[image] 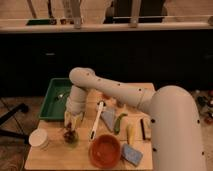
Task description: Place grapes in plastic cup
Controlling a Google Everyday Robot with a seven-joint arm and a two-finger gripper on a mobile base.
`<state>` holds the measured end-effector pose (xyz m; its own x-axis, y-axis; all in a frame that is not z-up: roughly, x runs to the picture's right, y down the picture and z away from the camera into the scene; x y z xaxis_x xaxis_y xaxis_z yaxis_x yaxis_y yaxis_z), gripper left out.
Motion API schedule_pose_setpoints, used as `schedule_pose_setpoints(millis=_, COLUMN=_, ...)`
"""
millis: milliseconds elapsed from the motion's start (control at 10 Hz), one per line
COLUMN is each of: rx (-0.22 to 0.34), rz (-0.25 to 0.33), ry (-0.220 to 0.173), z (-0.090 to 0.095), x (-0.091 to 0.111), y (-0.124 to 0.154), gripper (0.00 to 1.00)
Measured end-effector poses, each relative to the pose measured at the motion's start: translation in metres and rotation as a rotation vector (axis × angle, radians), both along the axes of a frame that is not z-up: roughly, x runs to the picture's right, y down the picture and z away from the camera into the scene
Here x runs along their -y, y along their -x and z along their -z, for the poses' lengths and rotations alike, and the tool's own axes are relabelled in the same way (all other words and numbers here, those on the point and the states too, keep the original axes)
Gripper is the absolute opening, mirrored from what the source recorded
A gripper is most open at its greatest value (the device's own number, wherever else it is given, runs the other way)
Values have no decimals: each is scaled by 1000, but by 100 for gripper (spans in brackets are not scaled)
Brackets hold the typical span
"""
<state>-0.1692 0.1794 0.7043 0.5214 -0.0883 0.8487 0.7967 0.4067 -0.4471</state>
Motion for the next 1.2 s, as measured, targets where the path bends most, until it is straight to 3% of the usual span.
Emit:
schedule_pose_setpoints(millis=400, rx=-54, rz=-10, ry=-24, z=-9, x=-2, y=-3, gripper=1)
schedule_pose_setpoints(millis=800, rx=-85, rz=-15, ry=-21, z=-16, x=-5, y=-4, gripper=3)
schedule_pose_setpoints(millis=1200, rx=-97, rz=-14, ry=-12, z=-17, x=-6, y=-3, gripper=42)
